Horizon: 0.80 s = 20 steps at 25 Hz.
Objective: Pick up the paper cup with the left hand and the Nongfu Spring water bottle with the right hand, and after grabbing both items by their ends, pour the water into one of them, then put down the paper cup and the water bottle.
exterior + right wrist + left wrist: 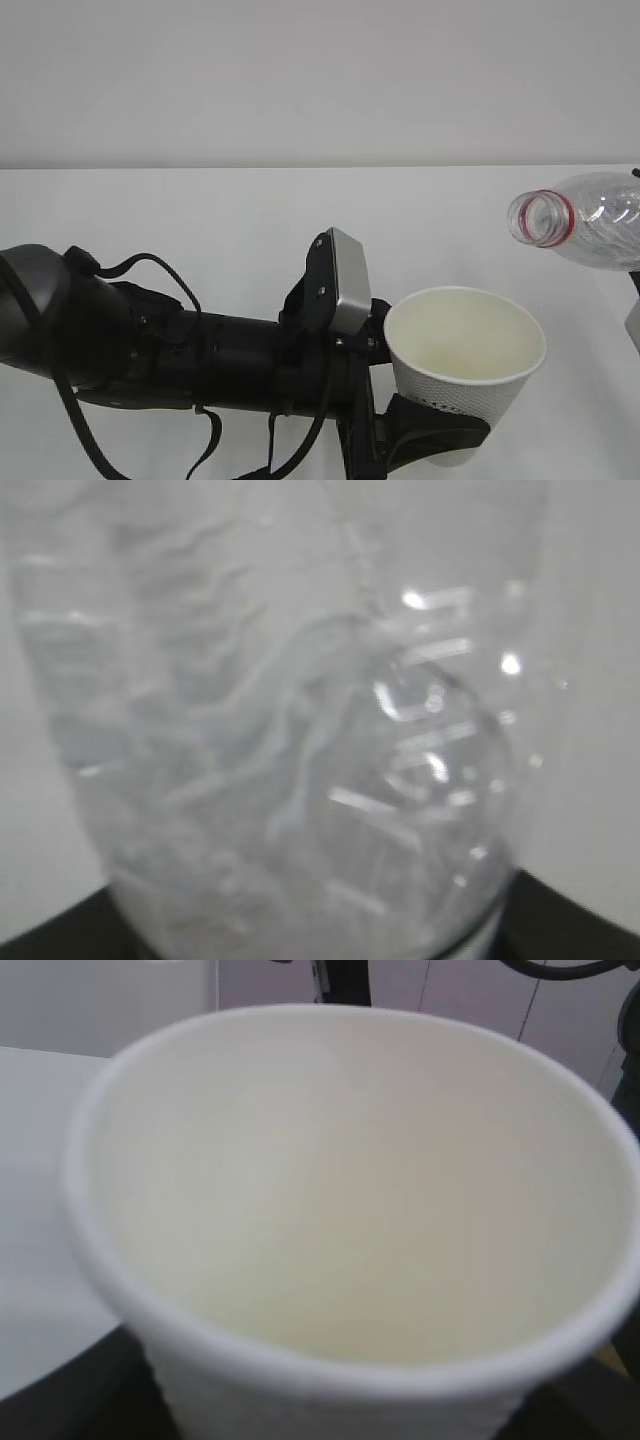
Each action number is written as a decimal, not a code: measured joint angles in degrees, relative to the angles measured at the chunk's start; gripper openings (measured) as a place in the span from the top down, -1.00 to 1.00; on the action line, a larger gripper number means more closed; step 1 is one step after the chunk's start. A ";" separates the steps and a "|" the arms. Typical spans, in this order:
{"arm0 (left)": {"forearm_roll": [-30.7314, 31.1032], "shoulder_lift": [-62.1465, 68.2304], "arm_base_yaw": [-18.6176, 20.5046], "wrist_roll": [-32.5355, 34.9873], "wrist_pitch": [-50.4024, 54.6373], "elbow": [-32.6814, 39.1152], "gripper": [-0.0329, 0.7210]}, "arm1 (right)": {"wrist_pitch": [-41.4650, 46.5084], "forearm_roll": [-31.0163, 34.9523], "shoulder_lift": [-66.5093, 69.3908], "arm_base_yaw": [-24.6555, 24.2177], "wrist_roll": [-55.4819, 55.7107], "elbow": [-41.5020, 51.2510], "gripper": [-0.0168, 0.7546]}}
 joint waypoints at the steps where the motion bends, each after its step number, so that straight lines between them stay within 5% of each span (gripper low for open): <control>1: 0.00 0.00 0.00 0.00 0.00 0.00 -0.56 | -0.15 0.00 0.00 0.00 0.00 0.00 -0.07; 20: 0.00 0.00 0.00 0.00 0.00 0.00 -0.56 | -1.35 1.78 0.00 0.00 -5.03 -0.95 -0.07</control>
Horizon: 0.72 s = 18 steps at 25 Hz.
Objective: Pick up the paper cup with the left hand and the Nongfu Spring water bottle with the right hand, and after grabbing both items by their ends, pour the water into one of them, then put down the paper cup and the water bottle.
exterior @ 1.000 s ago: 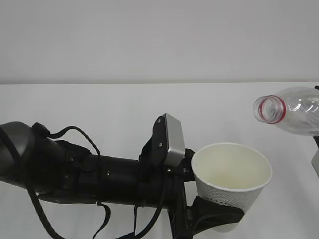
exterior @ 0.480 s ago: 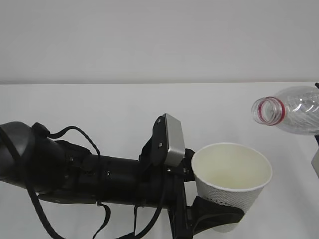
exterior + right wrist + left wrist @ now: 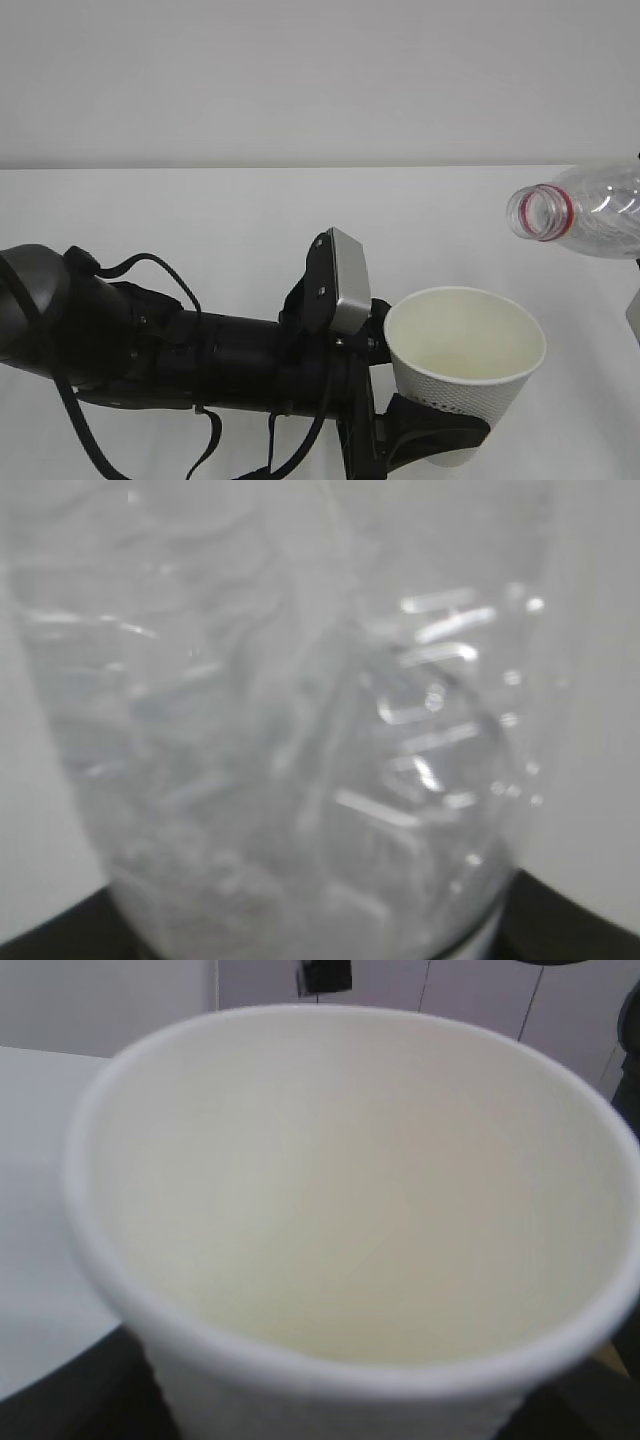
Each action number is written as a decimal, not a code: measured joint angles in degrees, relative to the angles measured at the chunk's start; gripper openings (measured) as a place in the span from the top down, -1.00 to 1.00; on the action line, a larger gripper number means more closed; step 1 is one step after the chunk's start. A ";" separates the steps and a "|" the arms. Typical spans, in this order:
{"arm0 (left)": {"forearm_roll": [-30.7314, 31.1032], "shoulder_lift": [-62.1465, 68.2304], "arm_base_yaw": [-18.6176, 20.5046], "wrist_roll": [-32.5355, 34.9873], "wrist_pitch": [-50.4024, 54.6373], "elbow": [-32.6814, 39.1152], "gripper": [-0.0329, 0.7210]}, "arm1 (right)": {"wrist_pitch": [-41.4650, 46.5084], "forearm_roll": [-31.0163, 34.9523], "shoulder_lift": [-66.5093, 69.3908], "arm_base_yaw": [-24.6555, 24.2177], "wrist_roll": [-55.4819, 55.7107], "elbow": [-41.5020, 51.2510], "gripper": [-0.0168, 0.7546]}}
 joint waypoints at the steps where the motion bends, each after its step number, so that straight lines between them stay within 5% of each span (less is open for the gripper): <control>1: 0.00 0.00 0.00 0.00 0.00 0.00 -0.56 | -0.46 0.10 0.12 0.00 -0.17 -0.29 -0.07; 18: -0.10 0.00 0.00 0.00 0.00 0.00 -0.55 | -3.82 0.35 2.80 0.00 -1.42 -1.01 -0.07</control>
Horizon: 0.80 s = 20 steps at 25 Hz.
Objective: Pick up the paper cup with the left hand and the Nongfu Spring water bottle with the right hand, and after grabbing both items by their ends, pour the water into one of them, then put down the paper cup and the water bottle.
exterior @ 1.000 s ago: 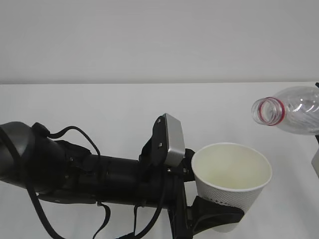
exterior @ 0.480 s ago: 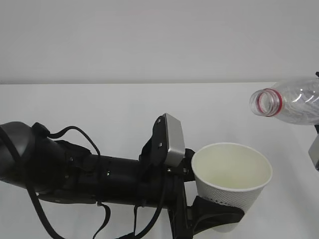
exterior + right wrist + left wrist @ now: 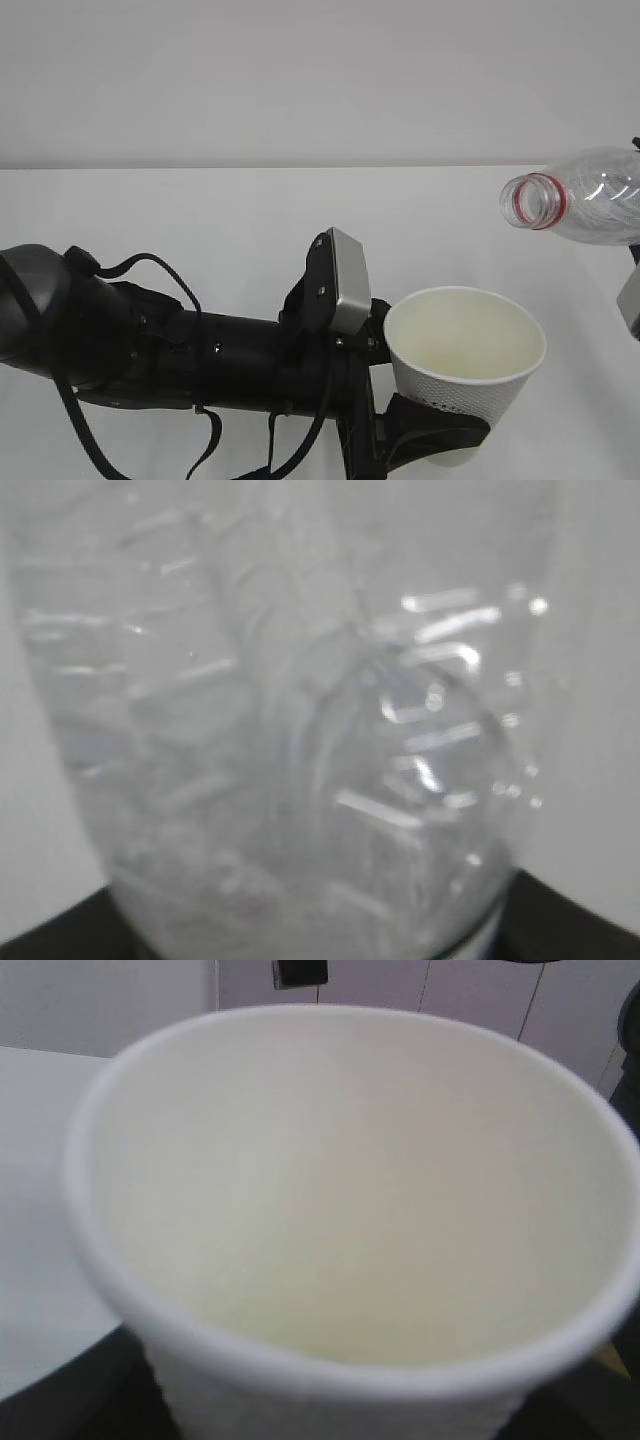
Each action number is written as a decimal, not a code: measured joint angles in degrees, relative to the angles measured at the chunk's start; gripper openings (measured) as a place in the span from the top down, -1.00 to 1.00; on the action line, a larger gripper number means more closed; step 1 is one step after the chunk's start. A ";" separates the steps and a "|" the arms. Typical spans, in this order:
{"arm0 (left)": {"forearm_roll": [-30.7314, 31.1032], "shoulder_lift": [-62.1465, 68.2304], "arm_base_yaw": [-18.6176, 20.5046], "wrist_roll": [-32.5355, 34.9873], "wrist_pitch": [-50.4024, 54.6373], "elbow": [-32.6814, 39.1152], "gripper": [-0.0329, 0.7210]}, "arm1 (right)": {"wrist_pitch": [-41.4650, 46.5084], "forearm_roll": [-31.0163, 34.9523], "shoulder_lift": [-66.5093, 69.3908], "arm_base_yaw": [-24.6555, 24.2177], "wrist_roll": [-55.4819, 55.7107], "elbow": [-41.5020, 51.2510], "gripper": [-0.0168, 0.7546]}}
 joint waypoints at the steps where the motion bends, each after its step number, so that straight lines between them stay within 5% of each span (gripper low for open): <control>1: 0.00 0.00 0.00 0.00 0.00 0.00 -0.55 | 0.00 0.00 0.00 0.00 0.00 0.00 -0.07; 20: -0.32 0.00 0.00 0.00 0.00 0.00 -0.55 | -0.81 0.00 -0.69 0.00 -0.05 0.00 -0.07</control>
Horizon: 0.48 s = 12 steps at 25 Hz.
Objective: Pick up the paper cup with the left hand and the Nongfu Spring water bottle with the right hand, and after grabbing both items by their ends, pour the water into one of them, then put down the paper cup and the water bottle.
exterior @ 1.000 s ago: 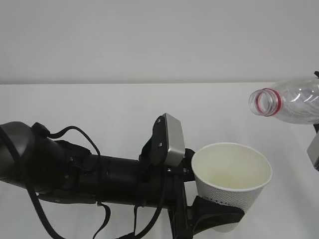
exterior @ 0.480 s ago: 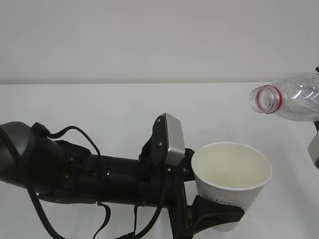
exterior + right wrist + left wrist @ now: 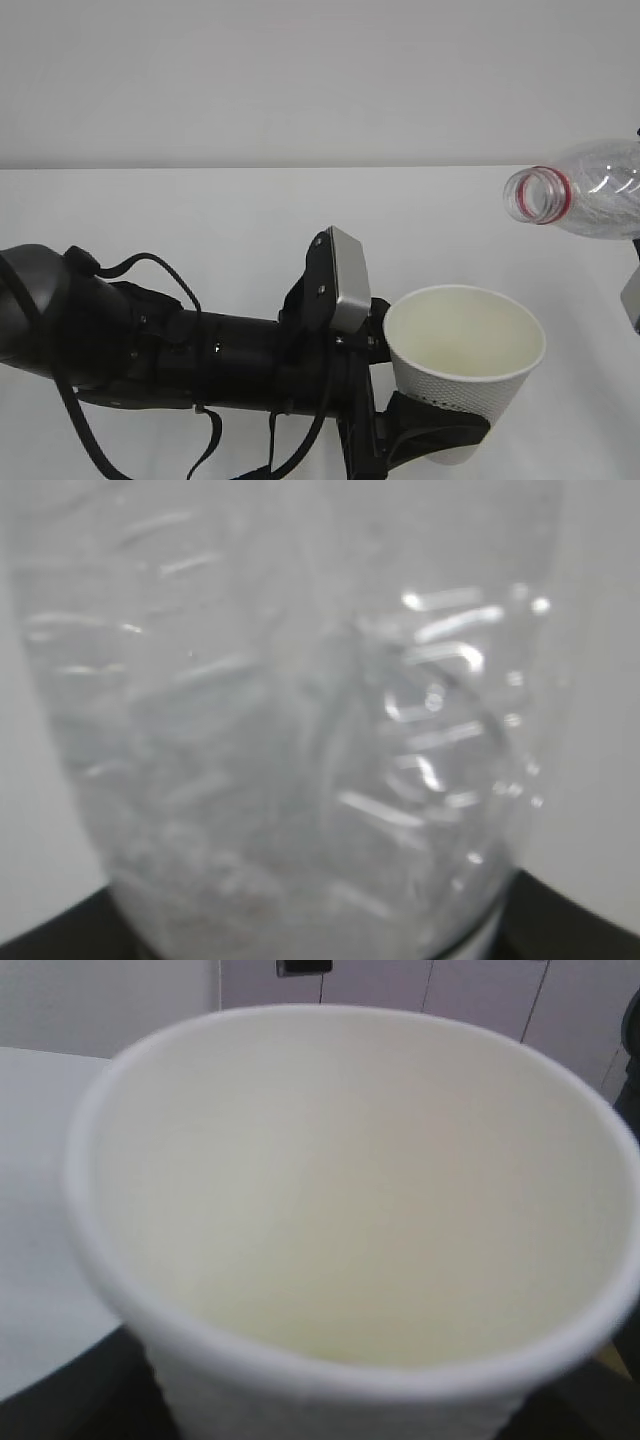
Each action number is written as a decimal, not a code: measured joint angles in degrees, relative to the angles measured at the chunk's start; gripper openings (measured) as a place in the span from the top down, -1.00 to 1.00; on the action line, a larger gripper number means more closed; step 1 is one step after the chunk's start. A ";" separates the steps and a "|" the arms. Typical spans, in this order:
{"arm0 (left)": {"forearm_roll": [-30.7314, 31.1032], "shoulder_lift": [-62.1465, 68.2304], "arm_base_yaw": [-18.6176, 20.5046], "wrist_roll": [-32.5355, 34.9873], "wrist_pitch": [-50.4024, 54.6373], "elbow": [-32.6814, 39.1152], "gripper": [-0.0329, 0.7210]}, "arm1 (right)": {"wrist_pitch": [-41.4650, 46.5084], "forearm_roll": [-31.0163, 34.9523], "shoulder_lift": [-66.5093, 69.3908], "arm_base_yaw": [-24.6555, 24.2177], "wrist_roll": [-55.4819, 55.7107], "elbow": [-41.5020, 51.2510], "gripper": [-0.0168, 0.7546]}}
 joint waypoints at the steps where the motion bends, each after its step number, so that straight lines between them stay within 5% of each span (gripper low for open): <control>1: 0.00 0.00 0.00 0.00 0.00 0.00 -0.55 | 0.00 0.00 0.00 0.00 -0.31 0.00 -0.07; 12: 0.00 0.00 0.00 0.00 0.00 0.00 -0.55 | -0.42 0.00 0.00 0.00 -2.61 0.00 -0.07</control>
